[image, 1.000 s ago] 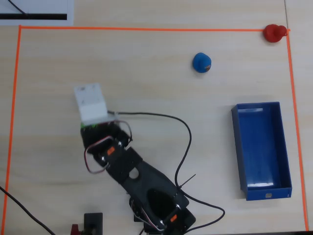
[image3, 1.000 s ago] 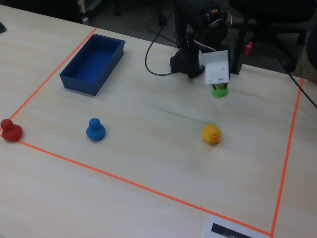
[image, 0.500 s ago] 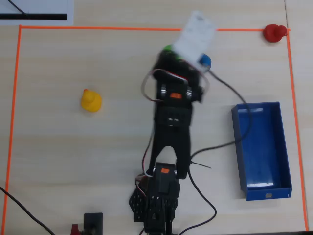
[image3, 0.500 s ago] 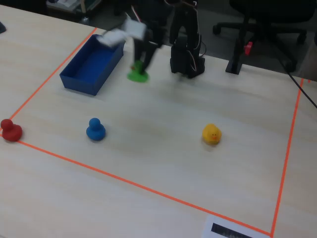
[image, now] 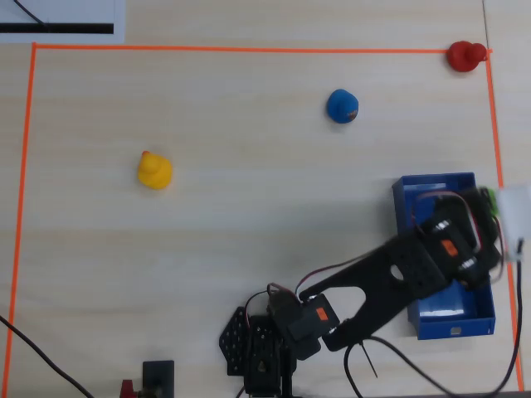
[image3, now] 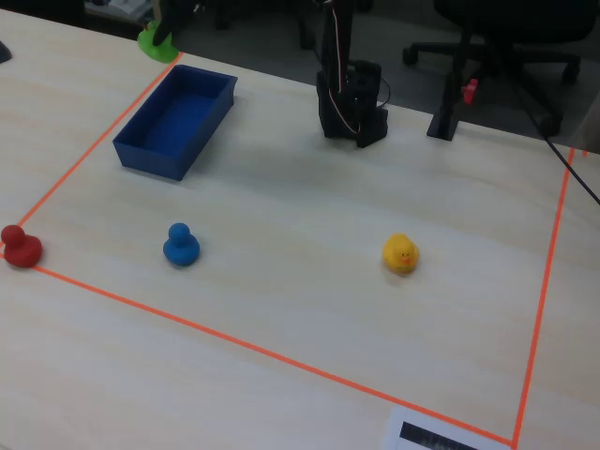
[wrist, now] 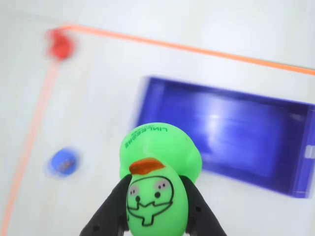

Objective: Grasp green duck and put it into box.

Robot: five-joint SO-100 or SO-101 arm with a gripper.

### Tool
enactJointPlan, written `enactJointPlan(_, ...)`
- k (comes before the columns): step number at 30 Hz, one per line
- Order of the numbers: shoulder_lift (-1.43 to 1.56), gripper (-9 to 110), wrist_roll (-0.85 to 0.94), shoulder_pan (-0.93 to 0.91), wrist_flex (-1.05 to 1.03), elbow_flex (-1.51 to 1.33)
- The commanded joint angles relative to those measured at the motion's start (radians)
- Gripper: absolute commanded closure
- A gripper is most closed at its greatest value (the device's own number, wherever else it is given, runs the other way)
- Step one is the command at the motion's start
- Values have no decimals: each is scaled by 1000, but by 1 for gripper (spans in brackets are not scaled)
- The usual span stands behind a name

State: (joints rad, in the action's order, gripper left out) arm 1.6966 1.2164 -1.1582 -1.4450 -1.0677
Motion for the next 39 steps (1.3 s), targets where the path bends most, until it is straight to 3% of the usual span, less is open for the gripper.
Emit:
enactJointPlan(1, 63, 101, 71, -158, 183, -207)
enactJointPlan(8, 8, 101, 94, -222, 371, -373)
enactJointPlan(16, 87, 101, 94, -170, 382, -534)
enactJointPlan(23, 178, 101, 140, -141, 563, -792)
enactJointPlan(39, -57, 101, 140, -95, 621, -606)
